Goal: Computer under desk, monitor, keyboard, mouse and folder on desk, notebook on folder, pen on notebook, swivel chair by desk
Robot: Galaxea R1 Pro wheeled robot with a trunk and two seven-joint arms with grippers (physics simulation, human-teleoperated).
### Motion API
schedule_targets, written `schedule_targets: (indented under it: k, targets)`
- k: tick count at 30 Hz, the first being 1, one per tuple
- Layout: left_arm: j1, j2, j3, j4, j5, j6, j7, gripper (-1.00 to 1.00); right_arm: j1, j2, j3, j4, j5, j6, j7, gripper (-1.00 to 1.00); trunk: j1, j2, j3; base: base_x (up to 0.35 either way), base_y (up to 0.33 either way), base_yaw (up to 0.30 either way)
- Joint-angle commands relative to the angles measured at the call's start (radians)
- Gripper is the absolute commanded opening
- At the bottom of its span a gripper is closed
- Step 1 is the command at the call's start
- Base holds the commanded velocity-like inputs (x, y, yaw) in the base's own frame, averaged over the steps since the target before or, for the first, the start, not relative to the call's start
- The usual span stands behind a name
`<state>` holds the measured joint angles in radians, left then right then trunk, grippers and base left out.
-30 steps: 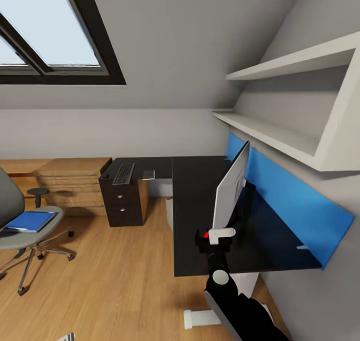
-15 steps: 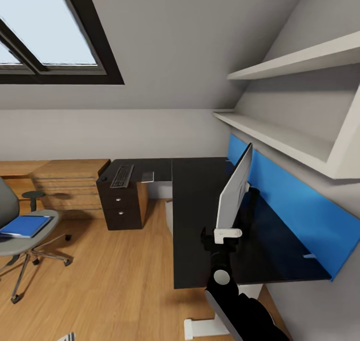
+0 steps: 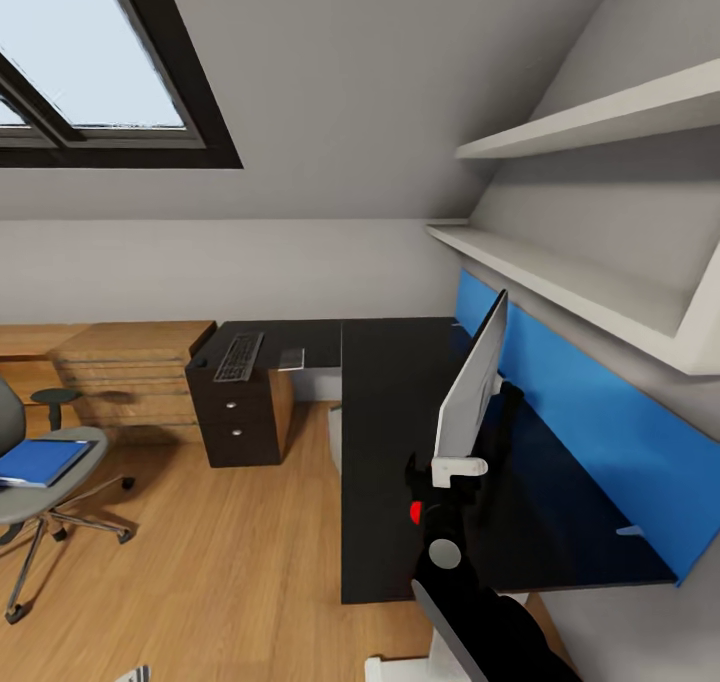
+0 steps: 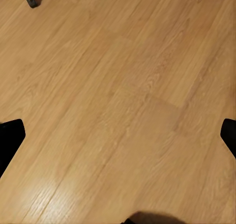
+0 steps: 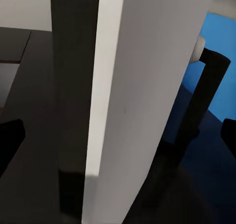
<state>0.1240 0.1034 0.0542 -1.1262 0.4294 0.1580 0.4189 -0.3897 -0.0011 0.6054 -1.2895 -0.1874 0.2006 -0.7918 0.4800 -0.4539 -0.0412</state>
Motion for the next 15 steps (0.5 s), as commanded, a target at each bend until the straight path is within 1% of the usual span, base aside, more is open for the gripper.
schedule_targets:
  k: [1,5,9,11,12,15]
  targets:
    - [0.0,0.0,0.0,-0.003,0.006,0.005,0.004,1.0,-0.002,0.0,0.002,-0.001,-0.003,0.008,-0.007,1.0,0.001,-0.002,-0.002,0.025,-0.008,0.0]
    - [0.0,0.0,-0.001,-0.003,0.006,0.005,0.004,1.0,-0.001,0.0,0.001,0.0,-0.003,0.008,-0.007,1.0,0.001,-0.002,-0.002,0.055,-0.042,0.0]
    - [0.0,0.0,-0.002,-0.003,0.006,0.005,0.004,1.0,-0.002,0.0,-0.004,0.002,-0.005,0.008,-0.007,1.0,0.001,-0.002,-0.002,0.146,-0.131,0.0]
    - [0.0,0.0,-0.001,-0.003,0.006,0.005,0.004,1.0,-0.002,0.0,-0.012,0.003,-0.005,0.008,-0.007,1.0,0.001,-0.002,-0.002,0.126,-0.115,0.0]
    - [0.0,0.0,-0.001,-0.003,0.006,0.005,0.004,1.0,-0.002,0.0,-0.037,0.005,-0.007,0.009,-0.006,1.0,0.001,-0.002,-0.002,0.024,-0.022,0.0]
    - [0.0,0.0,-0.001,-0.003,0.006,0.005,0.004,1.0,-0.002,0.0,-0.046,0.005,-0.007,0.009,-0.006,1.0,0.001,-0.002,-0.002,-0.027,-0.052,0.0]
